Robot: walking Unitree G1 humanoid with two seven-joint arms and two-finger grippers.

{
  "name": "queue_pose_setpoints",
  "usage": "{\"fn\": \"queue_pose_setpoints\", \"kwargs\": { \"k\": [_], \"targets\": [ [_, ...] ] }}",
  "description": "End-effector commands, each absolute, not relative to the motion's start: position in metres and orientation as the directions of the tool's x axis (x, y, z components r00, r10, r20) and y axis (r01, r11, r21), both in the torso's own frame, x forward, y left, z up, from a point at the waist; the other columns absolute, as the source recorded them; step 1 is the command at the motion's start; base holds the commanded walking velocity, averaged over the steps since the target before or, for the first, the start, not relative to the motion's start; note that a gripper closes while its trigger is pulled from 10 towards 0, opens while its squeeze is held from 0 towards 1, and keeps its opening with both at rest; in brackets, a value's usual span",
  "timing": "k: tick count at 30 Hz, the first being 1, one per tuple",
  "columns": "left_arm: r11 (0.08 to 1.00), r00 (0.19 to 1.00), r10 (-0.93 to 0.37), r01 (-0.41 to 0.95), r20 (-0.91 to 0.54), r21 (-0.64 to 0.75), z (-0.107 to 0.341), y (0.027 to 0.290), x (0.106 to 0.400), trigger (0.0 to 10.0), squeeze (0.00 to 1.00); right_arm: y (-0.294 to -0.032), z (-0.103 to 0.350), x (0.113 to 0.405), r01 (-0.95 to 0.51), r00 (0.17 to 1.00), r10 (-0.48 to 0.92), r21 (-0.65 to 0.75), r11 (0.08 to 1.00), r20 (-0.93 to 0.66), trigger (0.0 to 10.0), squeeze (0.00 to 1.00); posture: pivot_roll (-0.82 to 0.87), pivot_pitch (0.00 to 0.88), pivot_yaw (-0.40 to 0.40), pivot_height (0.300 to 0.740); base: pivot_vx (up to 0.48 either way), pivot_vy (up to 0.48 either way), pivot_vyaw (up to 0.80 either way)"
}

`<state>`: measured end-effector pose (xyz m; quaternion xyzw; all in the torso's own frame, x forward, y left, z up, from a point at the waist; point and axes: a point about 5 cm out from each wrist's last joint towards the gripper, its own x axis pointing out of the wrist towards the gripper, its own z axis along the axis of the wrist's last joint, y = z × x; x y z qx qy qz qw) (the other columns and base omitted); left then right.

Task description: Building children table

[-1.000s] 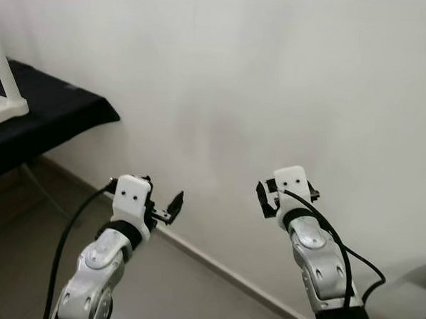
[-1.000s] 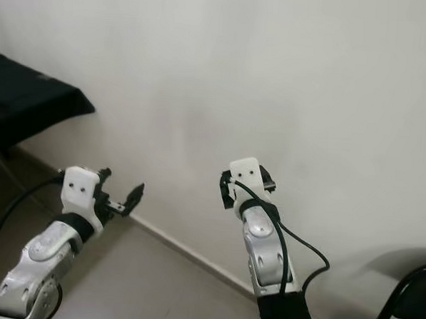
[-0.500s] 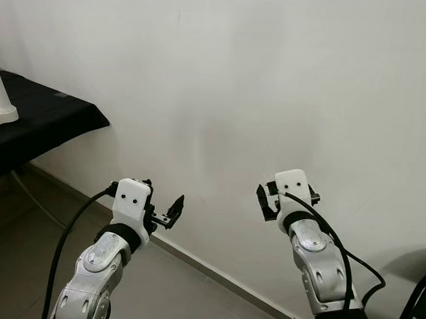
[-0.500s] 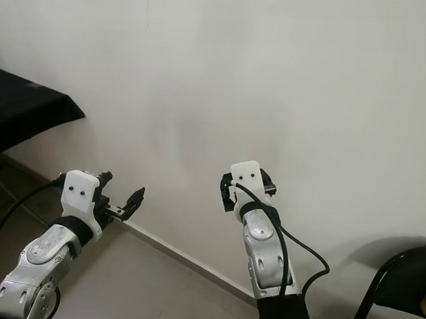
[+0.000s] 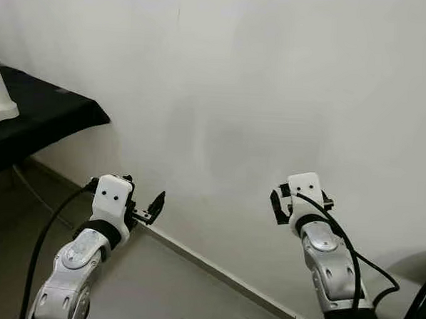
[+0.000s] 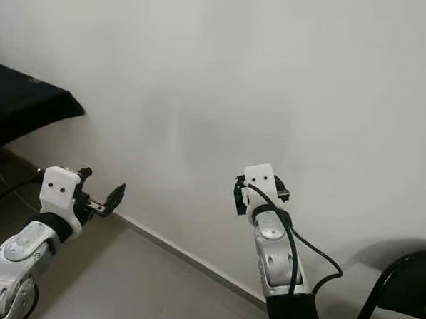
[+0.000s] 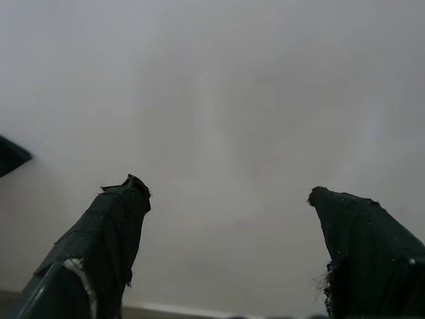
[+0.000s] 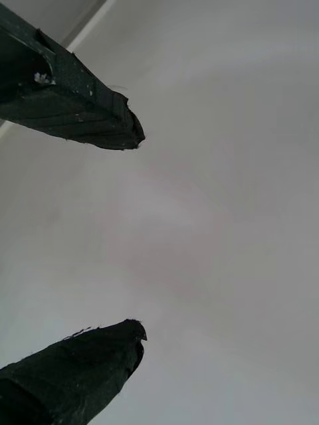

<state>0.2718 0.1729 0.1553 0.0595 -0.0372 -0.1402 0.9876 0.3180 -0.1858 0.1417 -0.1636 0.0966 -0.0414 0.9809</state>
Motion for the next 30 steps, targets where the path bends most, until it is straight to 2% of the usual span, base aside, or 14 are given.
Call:
{"fn": "queue_pose_setpoints", "kwargs": {
  "k": [1,26,30],
  "targets": [
    [0.953,0.962,-0.273,0.266,0.031,0.145,0.1491,0.1781,0.2702,10.0,0.00,-0.1922,0.1390,0.3149,0.056,0.974,-0.129,-0.349,0.936,-0.189,10.0,0.00,0.02,0.000,-0.065,0.685,0.000,0.000,0.00],
    [0.954,0.965,-0.262,0.253,0.032,0.162,0.1460,0.1824,0.2678,10.0,0.00,-0.1927,0.1383,0.3163,0.039,0.974,-0.118,-0.369,0.928,-0.193,10.0,0.00,0.02,0.000,-0.079,0.605,0.000,0.000,0.00],
    [0.953,0.965,-0.259,0.251,0.032,0.168,0.1459,0.1830,0.2670,10.0,0.00,-0.2017,0.1357,0.3153,0.053,0.969,-0.140,-0.384,0.922,-0.202,10.0,0.00,0.02,0.000,-0.077,0.580,0.000,0.000,0.00]
  ]
}}
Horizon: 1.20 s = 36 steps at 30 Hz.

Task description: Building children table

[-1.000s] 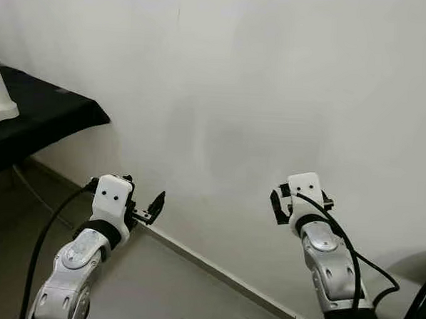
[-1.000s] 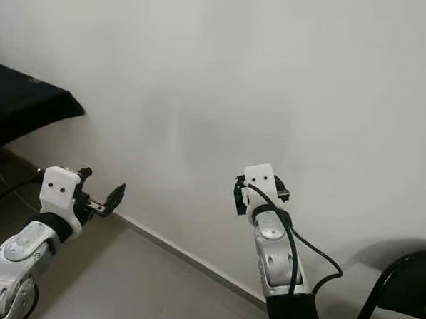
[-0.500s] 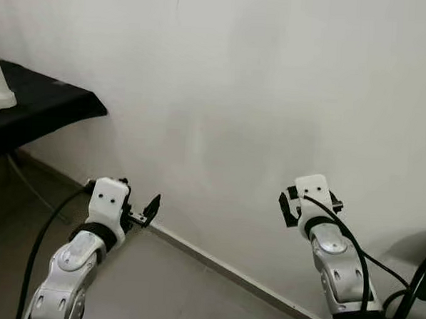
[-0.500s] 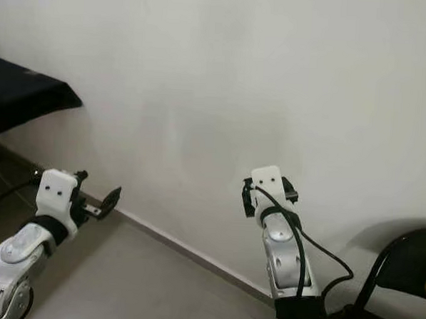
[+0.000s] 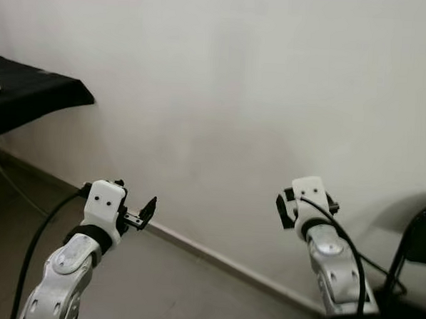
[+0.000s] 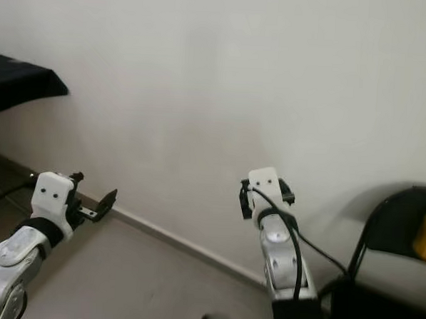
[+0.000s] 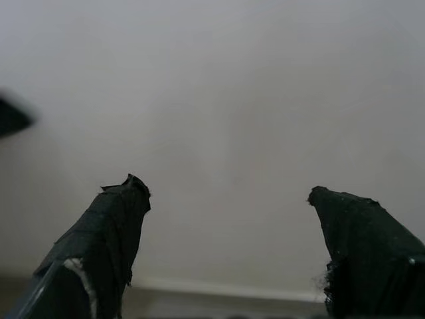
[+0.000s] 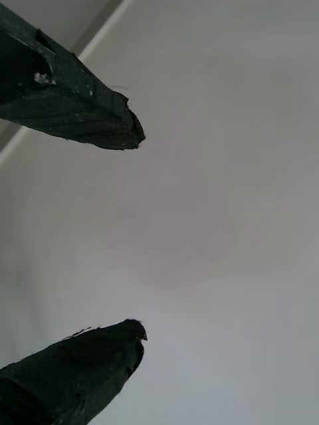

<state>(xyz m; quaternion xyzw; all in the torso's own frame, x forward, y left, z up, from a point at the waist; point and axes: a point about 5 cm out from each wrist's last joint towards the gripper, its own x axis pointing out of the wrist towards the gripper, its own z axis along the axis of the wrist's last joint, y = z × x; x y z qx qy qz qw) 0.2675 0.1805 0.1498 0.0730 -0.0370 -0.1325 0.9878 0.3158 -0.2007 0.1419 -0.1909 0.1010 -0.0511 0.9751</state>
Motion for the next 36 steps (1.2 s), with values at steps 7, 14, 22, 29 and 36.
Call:
{"fn": "queue_pose_setpoints", "kwargs": {
  "k": [7,14,22,29,36],
  "targets": [
    [0.954,0.968,-0.250,0.241,0.031,0.176,0.146,0.186,0.267,10.0,0.00,-0.213,0.134,0.317,0.072,0.962,-0.171,-0.402,0.913,-0.215,10.0,0.00,0.02,0.000,-0.080,0.555,0.000,0.000,0.00],
    [0.953,0.970,-0.242,0.233,0.027,0.192,0.145,0.187,0.265,10.0,0.00,-0.217,0.129,0.316,0.073,0.954,-0.185,-0.415,0.907,-0.236,10.0,0.00,0.03,0.000,-0.083,0.535,0.000,0.000,0.00],
    [0.955,0.973,-0.232,0.225,0.016,0.196,0.143,0.191,0.261,10.0,0.00,-0.236,0.118,0.312,0.105,0.925,-0.251,-0.444,0.890,-0.286,10.0,0.00,0.02,0.000,-0.081,0.505,0.000,0.000,0.00],
    [0.954,0.974,-0.228,0.219,0.016,0.205,0.144,0.193,0.263,10.0,0.00,-0.247,0.112,0.308,0.116,0.906,-0.289,-0.476,0.872,-0.309,10.0,0.00,0.01,0.000,-0.077,0.480,0.000,0.000,0.00],
    [0.951,0.974,-0.228,0.219,0.017,0.219,0.142,0.192,0.263,10.0,0.00,-0.272,0.104,0.300,0.147,0.862,-0.371,-0.530,0.835,-0.346,10.0,0.00,0.01,0.000,-0.086,0.455,0.000,0.000,0.00]
  ]
}}
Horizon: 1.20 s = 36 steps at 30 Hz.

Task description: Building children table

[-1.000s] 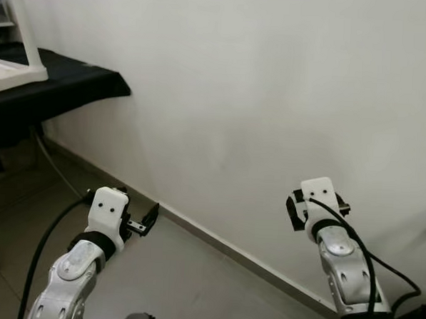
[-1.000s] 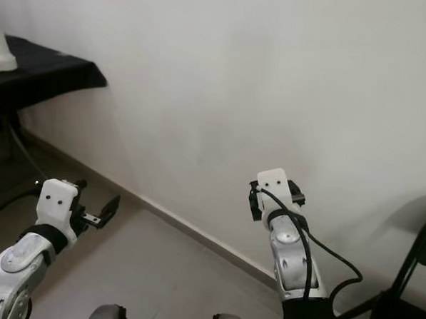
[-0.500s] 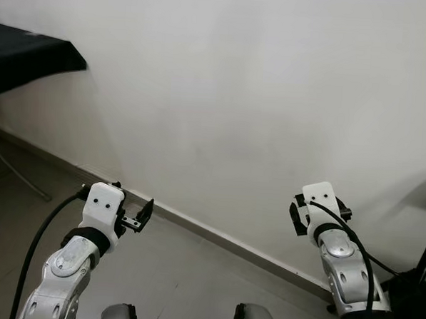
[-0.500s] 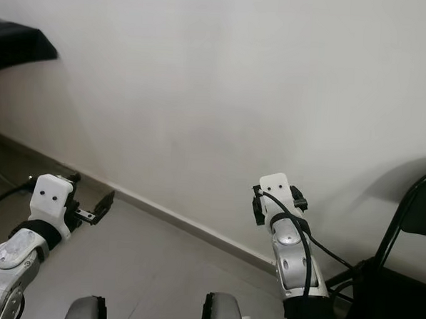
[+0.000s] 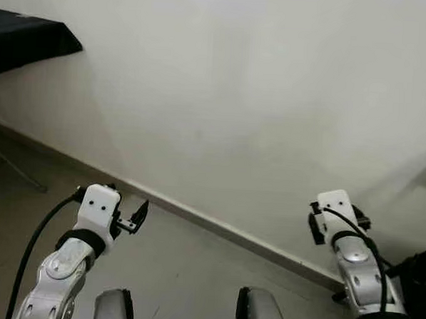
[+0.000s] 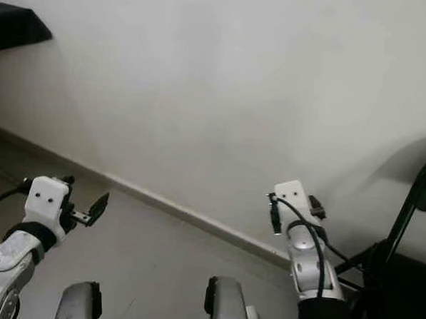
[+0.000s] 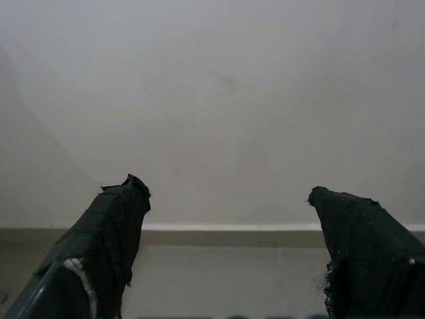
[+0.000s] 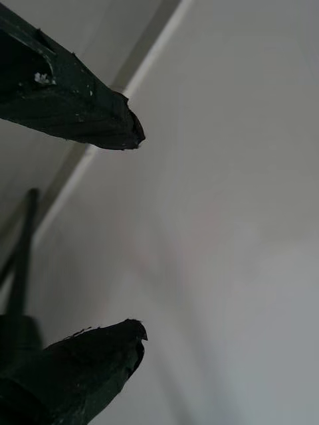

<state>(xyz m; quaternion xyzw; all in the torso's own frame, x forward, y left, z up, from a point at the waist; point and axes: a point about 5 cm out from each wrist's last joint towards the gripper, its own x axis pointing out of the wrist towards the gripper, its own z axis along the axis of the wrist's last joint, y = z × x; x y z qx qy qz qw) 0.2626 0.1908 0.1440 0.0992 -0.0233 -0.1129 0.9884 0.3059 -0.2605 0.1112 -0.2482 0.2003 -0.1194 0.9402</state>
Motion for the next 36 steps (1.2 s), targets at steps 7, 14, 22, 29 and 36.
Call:
{"fn": "queue_pose_setpoints", "kwargs": {
  "k": [7,14,22,29,36],
  "targets": [
    [0.951,0.974,-0.224,0.214,0.018,0.223,0.142,0.193,0.263,10.0,0.00,-0.291,0.090,0.292,0.167,0.808,-0.417,-0.517,0.840,-0.417,10.0,0.00,0.02,0.000,-0.089,0.430,0.000,0.000,0.00],
    [0.950,0.975,-0.219,0.207,0.025,0.235,0.144,0.195,0.265,10.0,0.00,-0.299,0.078,0.291,0.159,0.778,-0.424,-0.507,0.847,-0.464,10.0,0.00,0.02,0.000,-0.092,0.405,0.000,0.000,0.00],
    [0.951,0.978,-0.210,0.200,0.019,0.236,0.142,0.198,0.260,10.0,0.00,-0.310,0.051,0.282,0.321,0.672,-0.405,-0.248,0.914,-0.621,10.0,0.00,0.04,0.000,-0.098,0.375,0.000,0.000,0.00],
    [0.950,0.978,-0.207,0.196,0.019,0.243,0.143,0.201,0.261,10.0,0.00,-0.312,0.041,0.279,0.381,0.633,-0.406,-0.191,0.904,-0.659,10.0,0.00,0.05,0.000,-0.096,0.345,0.000,0.000,0.00],
    [0.950,0.978,-0.206,0.196,0.017,0.243,0.144,0.202,0.261,10.0,0.00,-0.316,0.030,0.272,0.369,0.600,-0.420,-0.231,0.900,-0.680,10.0,0.00,0.05,0.000,-0.092,0.320,0.000,0.000,0.00]
  ]
}}
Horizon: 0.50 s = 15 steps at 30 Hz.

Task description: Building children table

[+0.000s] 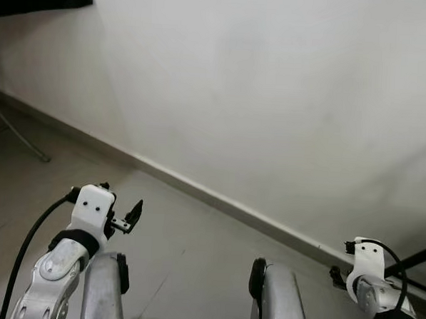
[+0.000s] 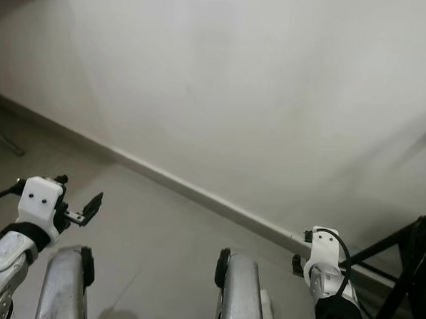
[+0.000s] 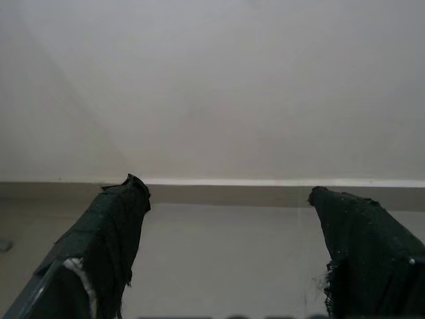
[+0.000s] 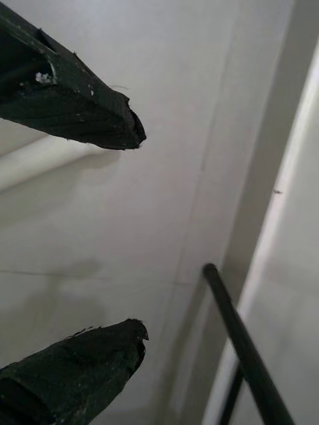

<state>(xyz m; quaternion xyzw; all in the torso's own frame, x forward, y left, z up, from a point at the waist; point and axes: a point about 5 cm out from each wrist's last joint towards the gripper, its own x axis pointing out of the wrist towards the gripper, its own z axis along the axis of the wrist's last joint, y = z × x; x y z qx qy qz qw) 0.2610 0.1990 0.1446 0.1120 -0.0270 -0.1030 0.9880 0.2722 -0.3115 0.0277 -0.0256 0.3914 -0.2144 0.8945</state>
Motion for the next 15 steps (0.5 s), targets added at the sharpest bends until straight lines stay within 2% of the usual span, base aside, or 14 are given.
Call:
{"fn": "queue_pose_setpoints", "kwargs": {
  "k": [1,6,15],
  "targets": [
    [0.951,0.979,-0.204,0.194,0.016,0.242,0.144,0.202,0.260,10.0,0.00,-0.316,0.027,0.270,0.382,0.587,-0.414,-0.212,0.899,-0.696,10.0,0.00,0.06,0.000,-0.093,0.315,0.000,0.000,0.00],
    [0.951,0.980,-0.201,0.191,0.014,0.243,0.144,0.204,0.258,10.0,0.00,-0.311,0.016,0.264,0.434,0.545,-0.389,-0.147,0.889,-0.742,10.0,0.00,0.07,0.000,-0.092,0.300,0.000,0.000,0.00],
    [0.945,0.980,-0.201,0.193,0.005,0.264,0.147,0.211,0.253,10.0,0.00,-0.309,0.005,0.258,0.393,0.518,-0.420,-0.229,0.891,-0.745,10.0,0.00,0.10,0.000,-0.085,0.300,0.000,0.000,0.00]
  ]
}}
